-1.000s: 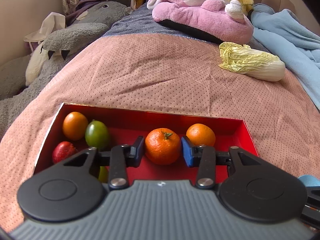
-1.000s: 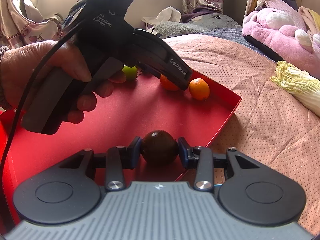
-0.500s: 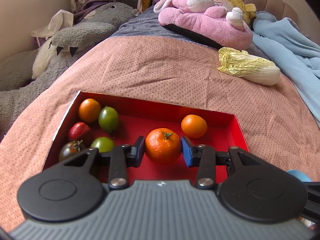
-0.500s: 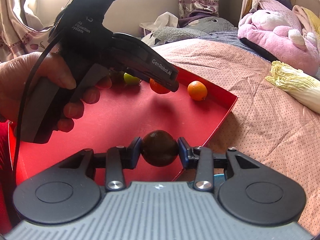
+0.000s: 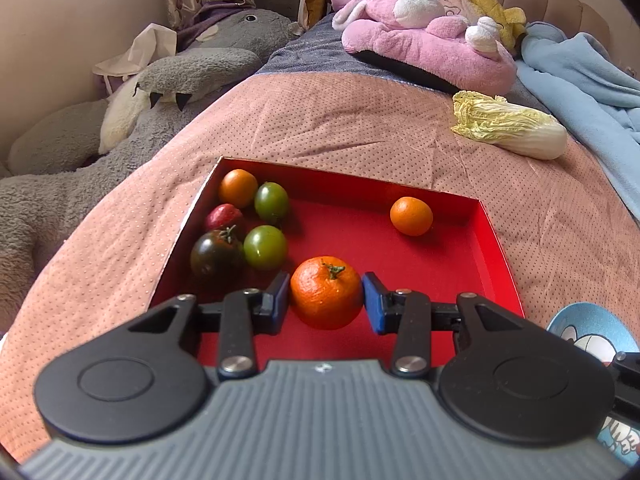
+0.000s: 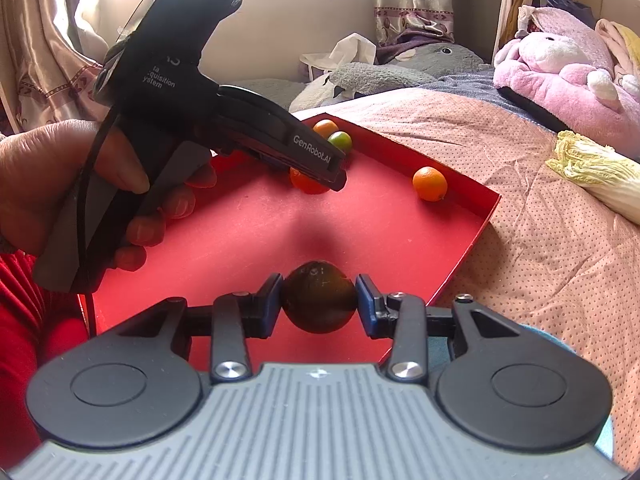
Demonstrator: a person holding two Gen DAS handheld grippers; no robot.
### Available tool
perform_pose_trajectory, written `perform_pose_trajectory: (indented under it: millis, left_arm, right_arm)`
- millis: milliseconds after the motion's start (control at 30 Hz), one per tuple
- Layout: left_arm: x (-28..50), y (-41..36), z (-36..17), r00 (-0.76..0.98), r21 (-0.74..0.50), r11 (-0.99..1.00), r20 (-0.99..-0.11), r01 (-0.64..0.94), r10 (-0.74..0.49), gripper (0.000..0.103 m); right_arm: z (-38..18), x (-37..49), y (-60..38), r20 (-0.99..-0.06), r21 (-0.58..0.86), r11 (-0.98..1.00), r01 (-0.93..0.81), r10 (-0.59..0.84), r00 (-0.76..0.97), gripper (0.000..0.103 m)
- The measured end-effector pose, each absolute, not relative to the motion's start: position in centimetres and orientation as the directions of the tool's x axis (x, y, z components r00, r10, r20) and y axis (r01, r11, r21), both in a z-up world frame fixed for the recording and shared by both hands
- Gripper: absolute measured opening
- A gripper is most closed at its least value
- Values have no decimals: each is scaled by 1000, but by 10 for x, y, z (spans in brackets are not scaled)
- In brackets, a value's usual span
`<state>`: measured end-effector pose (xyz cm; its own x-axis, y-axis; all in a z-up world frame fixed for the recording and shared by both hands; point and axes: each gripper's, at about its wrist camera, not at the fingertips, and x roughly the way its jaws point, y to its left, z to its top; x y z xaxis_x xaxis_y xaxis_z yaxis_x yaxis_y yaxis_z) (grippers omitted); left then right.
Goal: Organize fruits
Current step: 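Carry the brown tomato toward the blue plate with the right tool while the left tool carries the tangerine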
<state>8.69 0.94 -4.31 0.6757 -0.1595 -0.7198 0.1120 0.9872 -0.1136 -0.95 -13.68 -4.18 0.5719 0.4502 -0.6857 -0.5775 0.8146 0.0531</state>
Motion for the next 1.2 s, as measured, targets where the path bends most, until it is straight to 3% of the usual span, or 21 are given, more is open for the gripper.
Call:
perform_pose_trajectory:
  millis: [700, 1200]
  left_arm:
    - [51, 7, -35, 692, -94, 993, -712, 77, -121, 42]
    - [29, -27, -32, 701, -81, 985, -694, 153, -167, 42]
  right_arm:
    - [-25, -32, -153, -654, 77, 816, -573, 475, 588, 45]
    - [-21, -41, -189, -642, 91, 848, -522, 451, 621, 45]
